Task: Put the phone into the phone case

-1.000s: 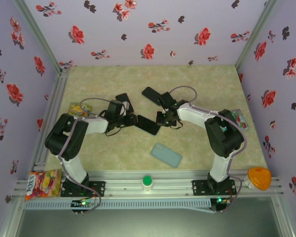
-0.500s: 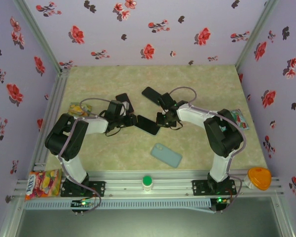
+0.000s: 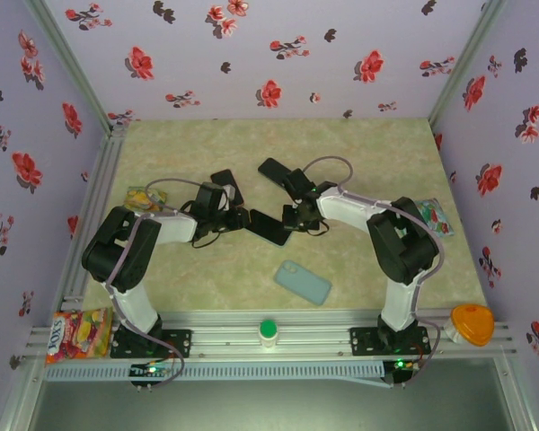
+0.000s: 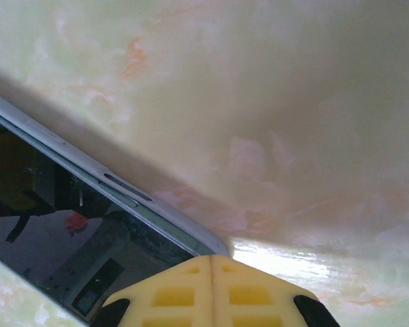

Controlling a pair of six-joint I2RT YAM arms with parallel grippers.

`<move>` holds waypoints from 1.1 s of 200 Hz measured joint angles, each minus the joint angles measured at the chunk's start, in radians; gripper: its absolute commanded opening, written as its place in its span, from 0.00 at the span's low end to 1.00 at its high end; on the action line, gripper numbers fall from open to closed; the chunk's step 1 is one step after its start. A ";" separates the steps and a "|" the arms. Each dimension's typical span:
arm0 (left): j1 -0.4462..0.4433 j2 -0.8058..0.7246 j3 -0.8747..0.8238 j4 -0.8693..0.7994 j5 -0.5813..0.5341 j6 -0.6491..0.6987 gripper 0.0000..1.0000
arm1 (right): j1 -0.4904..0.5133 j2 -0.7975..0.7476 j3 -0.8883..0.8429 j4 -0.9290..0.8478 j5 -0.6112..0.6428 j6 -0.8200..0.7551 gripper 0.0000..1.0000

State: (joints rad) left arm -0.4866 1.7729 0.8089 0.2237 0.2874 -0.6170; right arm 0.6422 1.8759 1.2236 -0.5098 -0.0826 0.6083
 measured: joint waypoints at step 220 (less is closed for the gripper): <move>-0.003 -0.003 -0.006 0.007 -0.018 0.000 0.38 | 0.034 0.058 0.013 0.041 0.036 0.006 0.00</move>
State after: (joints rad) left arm -0.4892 1.7695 0.8028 0.2306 0.2691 -0.6170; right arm 0.6762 1.9343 1.2369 -0.4686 -0.0467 0.6140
